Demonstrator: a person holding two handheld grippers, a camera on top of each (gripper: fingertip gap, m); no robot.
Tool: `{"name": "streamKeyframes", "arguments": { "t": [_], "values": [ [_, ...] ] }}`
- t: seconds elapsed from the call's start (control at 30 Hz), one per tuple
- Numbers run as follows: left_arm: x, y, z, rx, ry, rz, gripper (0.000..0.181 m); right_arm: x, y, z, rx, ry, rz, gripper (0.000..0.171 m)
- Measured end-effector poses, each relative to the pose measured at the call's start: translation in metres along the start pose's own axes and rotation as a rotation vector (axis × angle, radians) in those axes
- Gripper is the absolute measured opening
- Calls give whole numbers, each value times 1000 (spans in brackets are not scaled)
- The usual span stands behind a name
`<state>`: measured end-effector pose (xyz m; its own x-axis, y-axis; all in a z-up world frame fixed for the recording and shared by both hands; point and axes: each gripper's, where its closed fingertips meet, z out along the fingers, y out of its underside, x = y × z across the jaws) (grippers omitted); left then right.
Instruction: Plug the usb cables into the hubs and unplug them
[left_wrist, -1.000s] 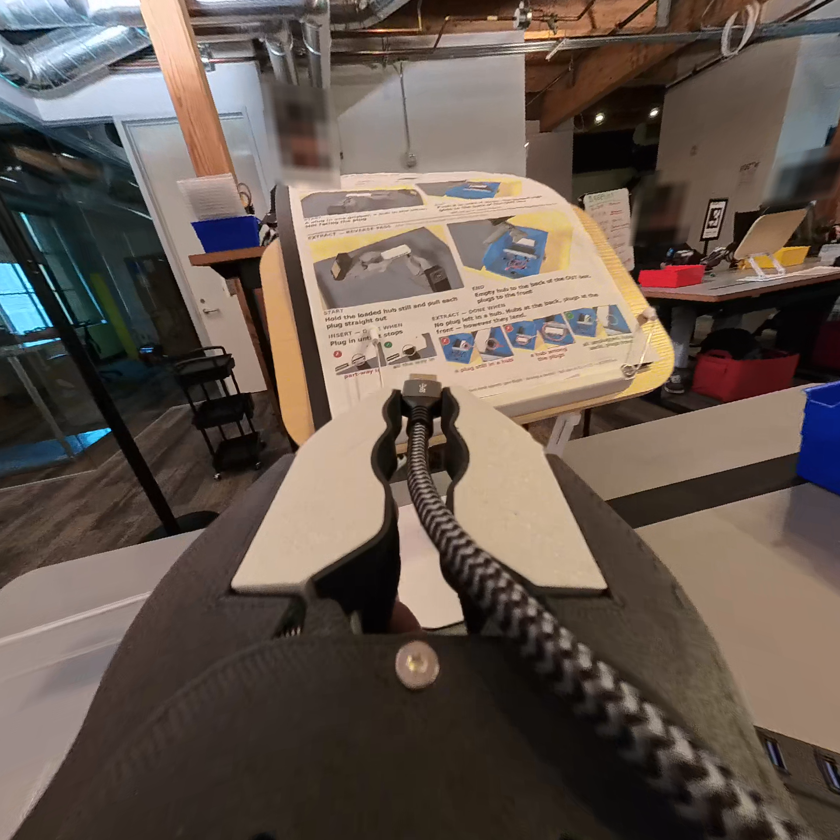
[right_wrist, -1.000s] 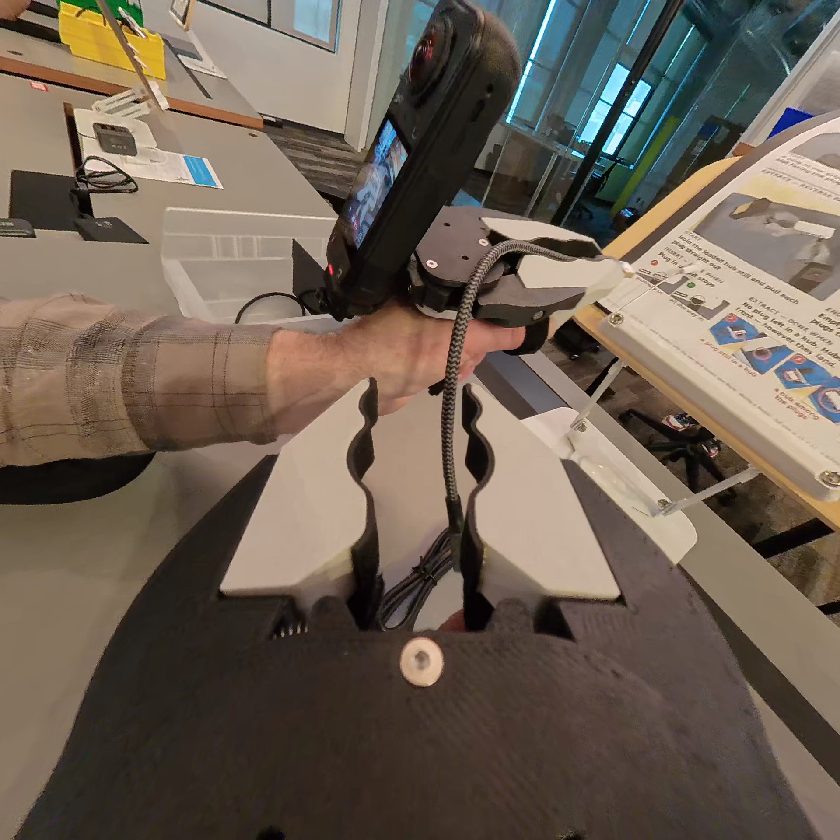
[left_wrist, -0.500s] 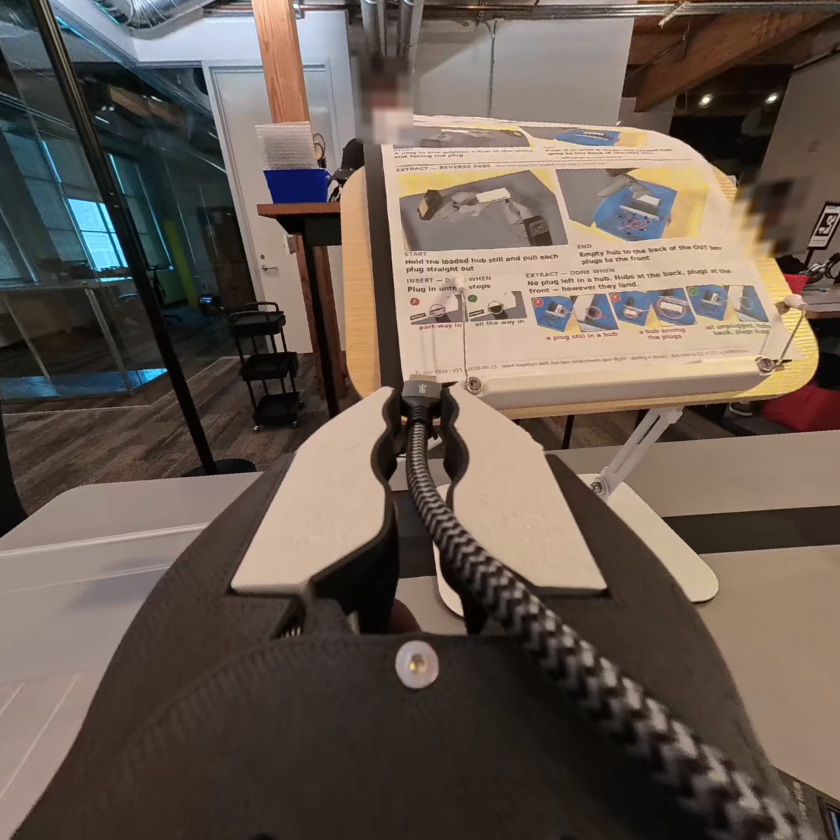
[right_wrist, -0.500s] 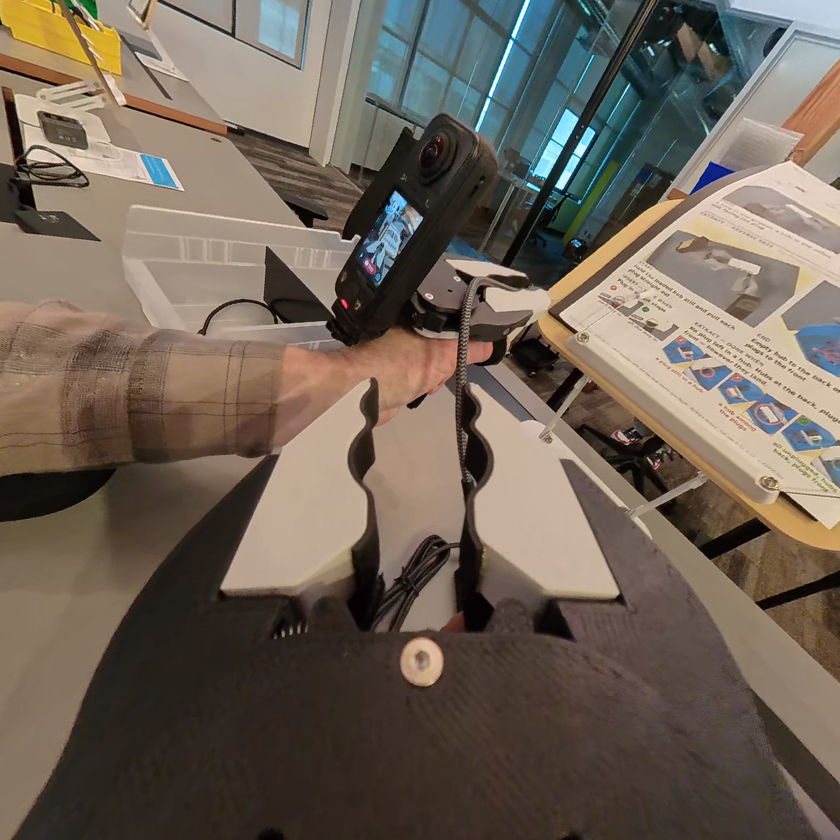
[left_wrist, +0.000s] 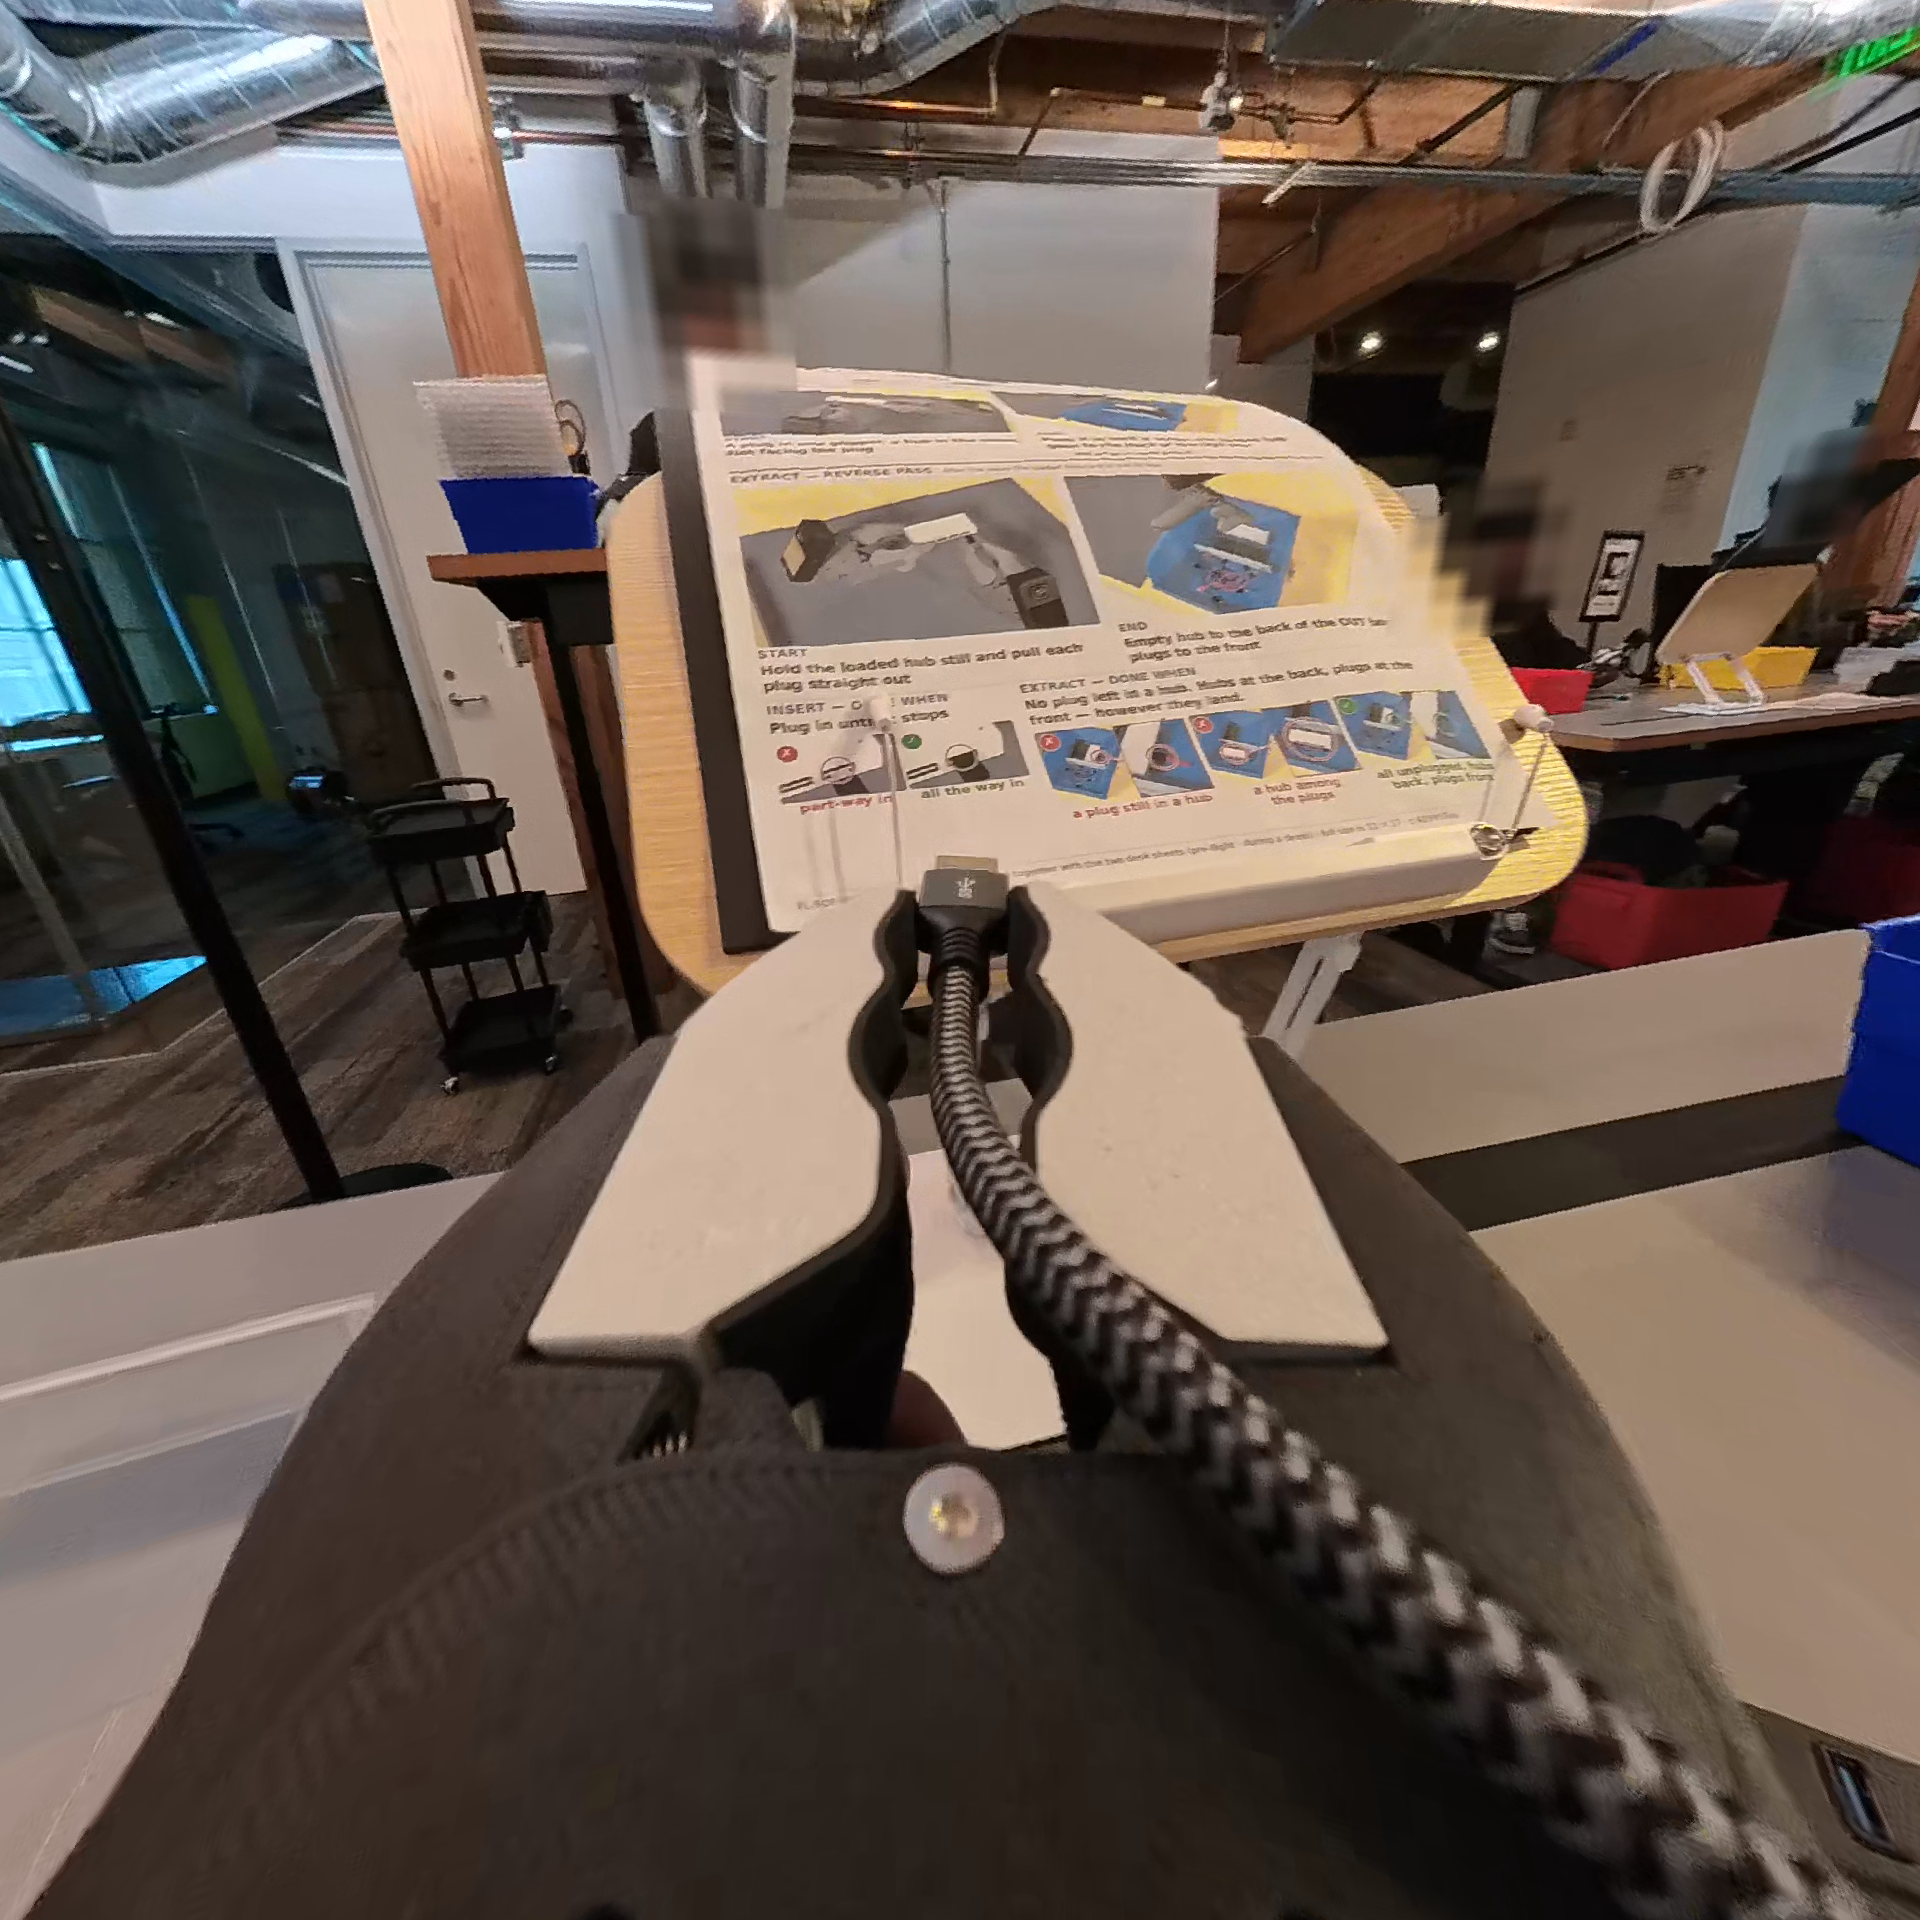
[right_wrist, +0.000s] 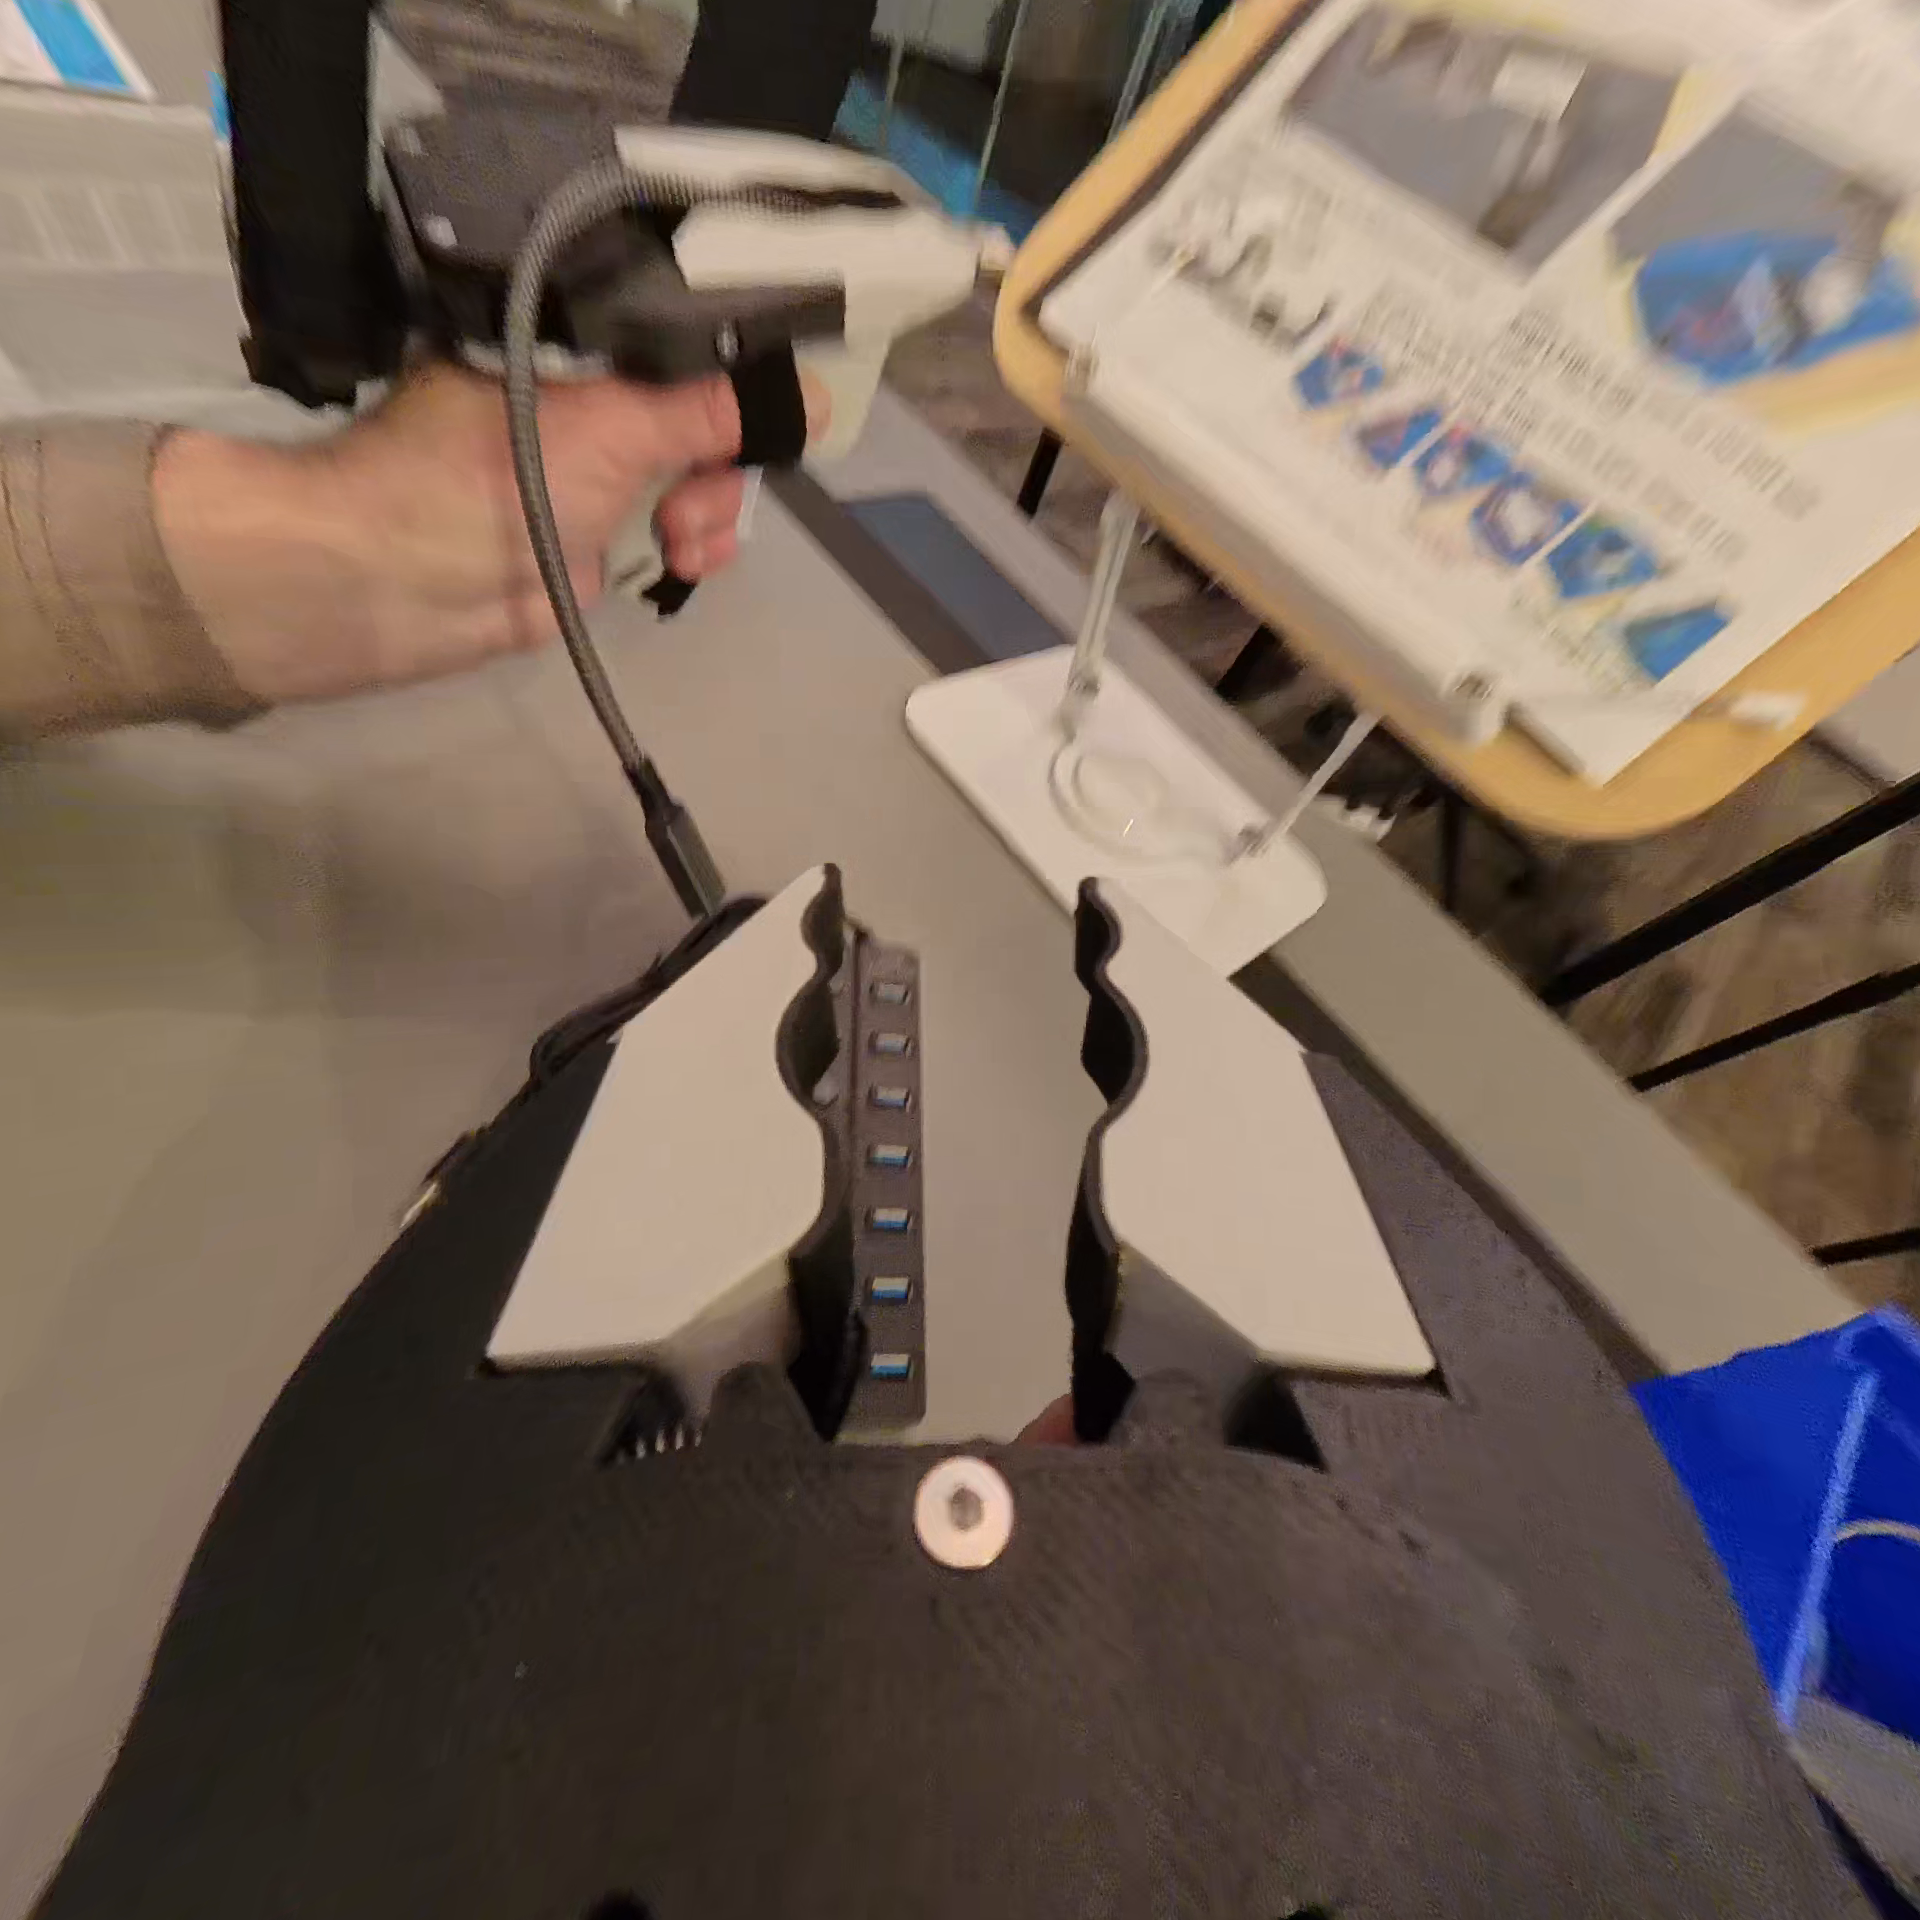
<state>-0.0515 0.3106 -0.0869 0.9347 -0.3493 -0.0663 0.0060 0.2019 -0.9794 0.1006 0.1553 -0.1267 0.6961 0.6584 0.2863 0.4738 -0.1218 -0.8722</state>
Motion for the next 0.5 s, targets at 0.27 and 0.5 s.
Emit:
{"name": "streamKeyframes", "arguments": {
  "t": [0.27, 0.5],
  "values": [
    [27, -15, -7, 69, 109, 44, 17, -25, 111, 22, -331, -126, 30, 69],
    [51, -17, -11, 80, 184, 78, 17, -35, 140, 45, -417, -258, 91, 69]
  ]
}}
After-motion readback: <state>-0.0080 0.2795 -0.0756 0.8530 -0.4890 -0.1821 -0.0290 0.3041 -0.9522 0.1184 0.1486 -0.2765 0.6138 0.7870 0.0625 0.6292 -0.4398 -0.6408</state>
